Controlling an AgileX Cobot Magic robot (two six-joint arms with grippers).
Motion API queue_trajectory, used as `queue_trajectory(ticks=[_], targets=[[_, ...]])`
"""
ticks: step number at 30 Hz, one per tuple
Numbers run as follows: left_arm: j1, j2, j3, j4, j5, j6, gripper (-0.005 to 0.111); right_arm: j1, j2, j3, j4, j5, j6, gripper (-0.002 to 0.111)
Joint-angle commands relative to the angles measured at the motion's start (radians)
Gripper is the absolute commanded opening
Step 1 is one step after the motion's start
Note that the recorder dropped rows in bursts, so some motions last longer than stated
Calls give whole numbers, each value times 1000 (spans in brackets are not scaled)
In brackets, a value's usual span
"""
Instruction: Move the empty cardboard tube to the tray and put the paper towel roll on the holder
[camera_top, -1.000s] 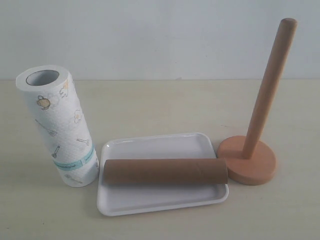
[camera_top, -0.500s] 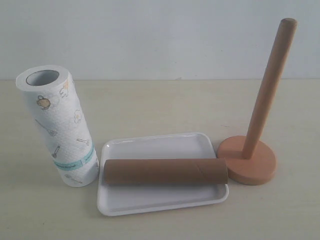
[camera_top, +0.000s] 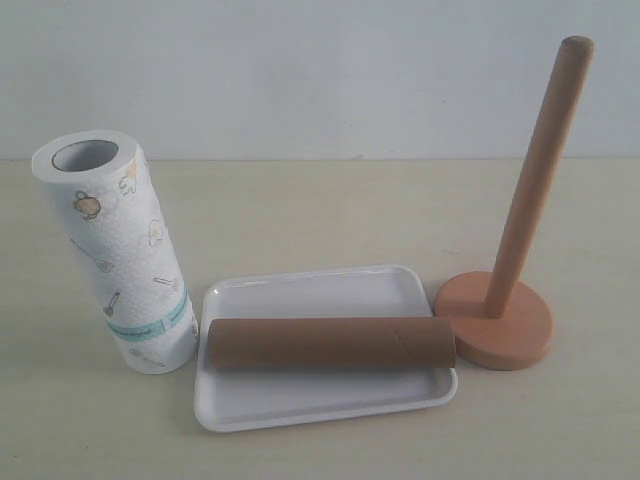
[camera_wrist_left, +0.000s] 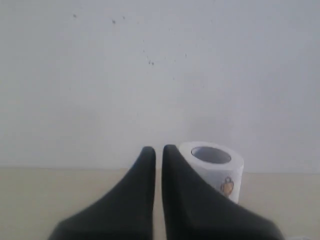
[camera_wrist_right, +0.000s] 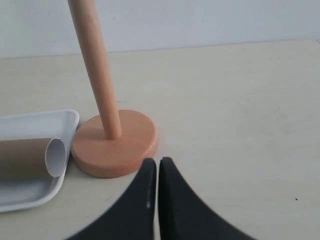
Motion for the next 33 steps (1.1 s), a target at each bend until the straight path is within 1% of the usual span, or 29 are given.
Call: queue_trajectory(ticks=[1,6,9,12,14,17,21,22,24,25,27,28,31,33], targets=[[5,-1,-5,-11,-160,3,4,-4,-5,-1,-5,-5,6,1],[5,-1,-5,-11,-501,-34,4,-4,-5,-1,-5,-5,6,1],[5,27,-5,-11,-622,-44,4,-4,-5,-1,-5,-5,6,1],[5,80,-5,-11,-690,-90,4,-4,-5,-1,-5,-5,6,1],[5,119,-5,-11,-702,-182,4,-4,-5,-1,-5,-5,6,1],[5,221,-5,7,-731,-191,4,-4,-5,-1,-5,-9,6,1],[5,391,-5,86,-711,-191,4,-4,-5,-1,-5,-9,6,1],[5,438,-5,106,-693,-206,4,-4,-5,-1,-5,-9,6,1],[5,523,3,167,-674,-293,4,-4,-5,-1,-5,-9,6,1],[5,561,19,217,-700,-331,4,-4,-5,-1,-5,-9,6,1],[5,628,72,311,-800,-391,4,-4,-5,-1,-5,-9,6,1],[5,672,110,332,-886,-395,4,-4,-5,-1,-5,-9,6,1],[5,771,186,395,-1051,-397,4,-4,-5,-1,-5,-11,6,1],[5,825,220,424,-1103,-397,4,-4,-5,-1,-5,-11,6,1]])
